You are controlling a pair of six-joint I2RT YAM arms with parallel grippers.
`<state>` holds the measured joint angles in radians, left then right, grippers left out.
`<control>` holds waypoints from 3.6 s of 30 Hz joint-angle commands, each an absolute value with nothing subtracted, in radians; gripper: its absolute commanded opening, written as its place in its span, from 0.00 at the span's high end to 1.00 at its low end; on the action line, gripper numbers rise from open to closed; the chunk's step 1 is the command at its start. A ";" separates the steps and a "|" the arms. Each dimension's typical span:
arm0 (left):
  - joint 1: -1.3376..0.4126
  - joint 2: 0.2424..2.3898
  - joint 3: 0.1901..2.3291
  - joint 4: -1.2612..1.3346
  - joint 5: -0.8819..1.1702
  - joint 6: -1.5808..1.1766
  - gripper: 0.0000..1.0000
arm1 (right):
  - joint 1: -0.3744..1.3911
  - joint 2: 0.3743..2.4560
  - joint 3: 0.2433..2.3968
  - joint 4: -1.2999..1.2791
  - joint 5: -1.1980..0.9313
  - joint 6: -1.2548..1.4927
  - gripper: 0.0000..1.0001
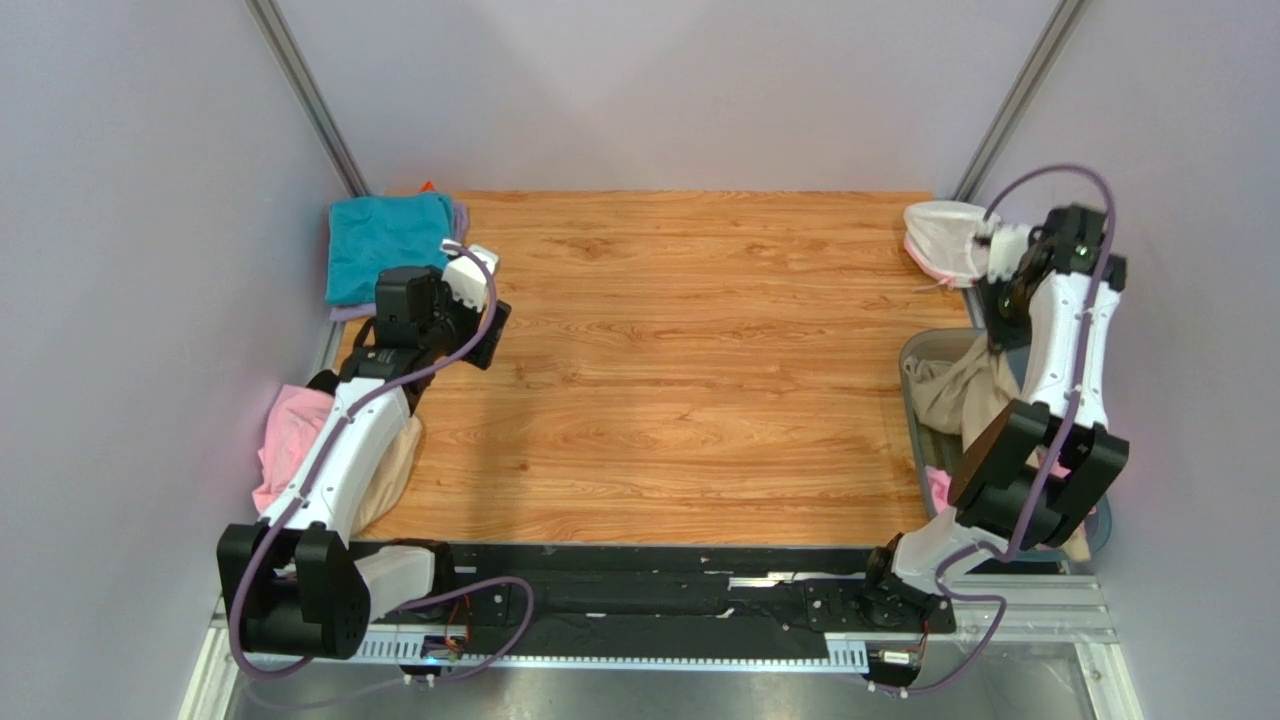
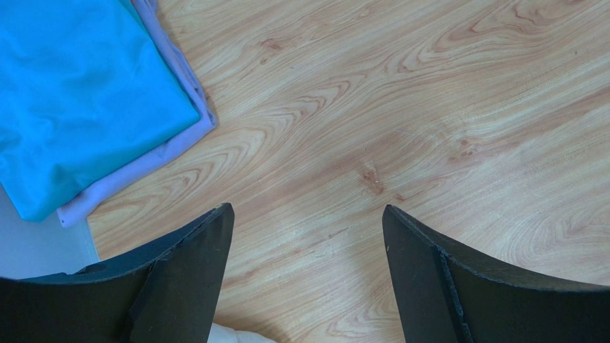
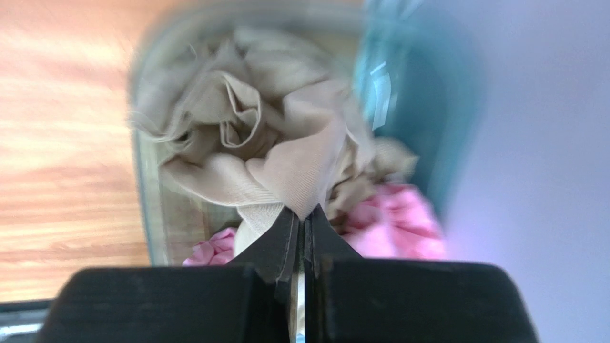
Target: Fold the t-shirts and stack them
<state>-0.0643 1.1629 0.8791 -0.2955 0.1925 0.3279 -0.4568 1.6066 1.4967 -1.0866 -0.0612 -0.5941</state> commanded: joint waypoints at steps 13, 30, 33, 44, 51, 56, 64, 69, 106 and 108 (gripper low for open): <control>-0.069 1.059 0.890 -0.239 0.183 0.311 0.15 | -0.105 1.408 2.244 -1.140 -0.103 -0.469 1.00; -0.071 1.038 0.881 -0.273 0.183 0.337 0.15 | 0.454 1.693 2.108 -1.131 -0.037 -0.468 1.00; -0.074 1.042 0.879 -0.275 0.184 0.336 0.15 | 0.479 1.732 2.074 -1.085 -0.107 -0.433 1.00; -0.161 1.089 0.902 -0.336 0.287 0.385 0.15 | 0.492 1.756 1.754 -0.891 0.127 -0.394 0.15; -0.398 1.267 0.997 -0.341 0.333 0.396 0.14 | 0.474 1.663 1.500 -0.804 0.233 -0.370 0.13; -0.532 1.422 1.094 -0.305 0.287 0.407 0.14 | 0.433 1.614 1.448 -0.801 0.227 -0.347 0.12; -0.673 1.672 1.322 -0.308 0.291 0.371 0.14 | 0.390 1.531 1.298 -0.801 0.285 -0.356 0.12; -0.730 1.799 1.423 -0.325 0.282 0.357 0.15 | 0.335 1.454 1.183 -0.788 0.291 -0.359 0.13; -0.874 1.985 1.568 -0.351 0.124 0.359 0.48 | 0.021 1.330 0.916 -0.732 0.112 -0.448 0.15; -0.874 1.976 1.566 -0.353 0.123 0.360 0.48 | 0.020 1.333 0.914 -0.730 0.107 -0.445 0.16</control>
<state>-0.8707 2.0235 1.5303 -0.3580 0.1211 0.3550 0.0246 1.3510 0.9173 -0.7670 0.1268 -0.4419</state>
